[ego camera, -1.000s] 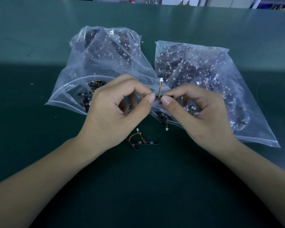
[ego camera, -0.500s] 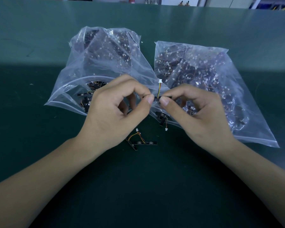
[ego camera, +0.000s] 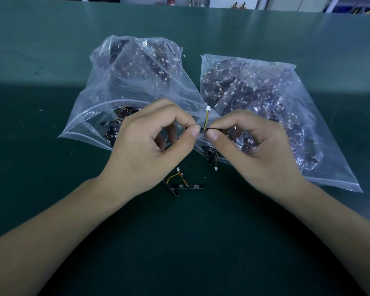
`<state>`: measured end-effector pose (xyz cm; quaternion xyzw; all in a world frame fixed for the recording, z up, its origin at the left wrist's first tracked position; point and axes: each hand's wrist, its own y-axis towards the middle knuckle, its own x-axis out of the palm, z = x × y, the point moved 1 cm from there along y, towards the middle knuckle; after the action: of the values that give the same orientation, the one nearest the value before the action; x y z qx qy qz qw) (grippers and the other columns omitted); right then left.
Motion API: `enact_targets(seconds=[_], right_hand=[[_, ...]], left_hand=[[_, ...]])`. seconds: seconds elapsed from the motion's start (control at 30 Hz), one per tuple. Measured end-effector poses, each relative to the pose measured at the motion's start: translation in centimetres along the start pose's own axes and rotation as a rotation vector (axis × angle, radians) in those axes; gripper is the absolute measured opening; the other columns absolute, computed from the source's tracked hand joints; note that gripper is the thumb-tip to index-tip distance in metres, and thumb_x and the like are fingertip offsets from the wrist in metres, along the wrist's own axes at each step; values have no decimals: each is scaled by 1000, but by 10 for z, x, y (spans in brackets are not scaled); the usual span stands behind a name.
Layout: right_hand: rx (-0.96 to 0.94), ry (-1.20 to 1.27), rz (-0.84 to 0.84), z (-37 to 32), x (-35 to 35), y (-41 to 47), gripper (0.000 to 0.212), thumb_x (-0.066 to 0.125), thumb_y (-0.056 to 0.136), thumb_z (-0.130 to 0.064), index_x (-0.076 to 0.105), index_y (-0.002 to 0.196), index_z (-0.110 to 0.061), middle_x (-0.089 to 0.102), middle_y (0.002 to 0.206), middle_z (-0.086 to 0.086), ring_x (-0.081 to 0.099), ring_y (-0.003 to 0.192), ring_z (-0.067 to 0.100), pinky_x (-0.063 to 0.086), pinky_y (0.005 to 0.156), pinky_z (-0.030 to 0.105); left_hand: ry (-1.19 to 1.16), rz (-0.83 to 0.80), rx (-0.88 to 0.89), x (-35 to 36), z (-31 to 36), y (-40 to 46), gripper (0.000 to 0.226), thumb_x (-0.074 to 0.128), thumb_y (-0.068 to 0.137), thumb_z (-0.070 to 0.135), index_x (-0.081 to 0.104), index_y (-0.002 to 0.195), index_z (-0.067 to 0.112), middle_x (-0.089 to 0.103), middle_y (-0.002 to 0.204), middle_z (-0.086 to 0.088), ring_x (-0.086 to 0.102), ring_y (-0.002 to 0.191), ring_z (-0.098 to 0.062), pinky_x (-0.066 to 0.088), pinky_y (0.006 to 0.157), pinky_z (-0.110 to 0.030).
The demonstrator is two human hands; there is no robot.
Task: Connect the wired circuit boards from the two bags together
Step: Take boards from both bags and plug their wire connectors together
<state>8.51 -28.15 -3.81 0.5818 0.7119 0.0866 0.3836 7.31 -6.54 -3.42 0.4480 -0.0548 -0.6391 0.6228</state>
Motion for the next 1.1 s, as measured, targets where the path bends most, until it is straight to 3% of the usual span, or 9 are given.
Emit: enact_targets(seconds=[0.17, 0.37, 0.53, 0.63, 0.83, 0.93, 1.0, 1.1], right_hand=[[-121, -346, -148, 7, -6, 3, 41, 81, 84, -15, 70, 123, -19, 69, 106, -8, 63, 93, 17, 51, 95, 43], [-62, -301, -40, 13, -8, 3, 36, 77, 84, -3, 68, 113, -22, 68, 88, -11, 64, 81, 14, 40, 80, 12], [-65, -237, 8, 13, -8, 2, 33, 78, 89, 0, 69, 114, -18, 70, 90, -7, 66, 78, 17, 42, 78, 12], [-87, -242, 30, 10, -6, 2, 32, 79, 88, 2, 71, 113, -16, 71, 90, -5, 65, 79, 15, 42, 78, 10], [-93, -247, 21, 9, -3, 0, 28, 79, 88, 2, 73, 110, -15, 71, 90, -6, 63, 76, 12, 42, 76, 8], [-98, -246, 22, 8, -3, 0, 27, 79, 89, 1, 74, 110, -14, 71, 90, -6, 63, 76, 12, 42, 77, 8], [-94, -249, 29, 8, -4, 1, 27, 79, 89, 0, 73, 110, -16, 71, 90, -7, 63, 77, 12, 42, 77, 9], [-81, -254, 21, 7, -5, 1, 28, 78, 90, -3, 72, 111, -20, 71, 90, -9, 63, 77, 12, 41, 78, 10]], left_hand=[[99, -17, 43, -6, -5, 2, 13, 72, 98, 10, 71, 85, 9, 62, 78, 7, 59, 67, -16, 43, 62, -21], [254, -115, 154, -5, -9, 0, 8, 75, 95, 18, 77, 88, 17, 62, 80, 10, 57, 66, -16, 50, 58, -37], [383, -85, 208, -3, -11, 2, 10, 78, 97, 16, 79, 87, 18, 61, 79, 9, 50, 66, -10, 50, 52, -39], [555, -27, 252, 3, -8, 4, 18, 74, 98, 13, 78, 82, 20, 61, 74, 5, 56, 64, -16, 47, 47, -38], [723, -180, 275, 11, -6, 6, 29, 58, 106, 38, 83, 94, 30, 63, 66, 4, 68, 59, -27, 37, 46, -27], [669, -200, 263, 10, -6, 3, 31, 54, 107, 40, 84, 107, 32, 71, 69, 8, 71, 60, -26, 35, 50, -25], [528, -238, 215, 5, -6, 2, 24, 61, 107, 43, 82, 114, 34, 74, 78, 12, 71, 65, -19, 45, 51, -28], [373, -392, 129, -10, -12, 3, 26, 65, 100, 56, 80, 115, 41, 59, 75, 18, 54, 66, -1, 47, 55, -27]])
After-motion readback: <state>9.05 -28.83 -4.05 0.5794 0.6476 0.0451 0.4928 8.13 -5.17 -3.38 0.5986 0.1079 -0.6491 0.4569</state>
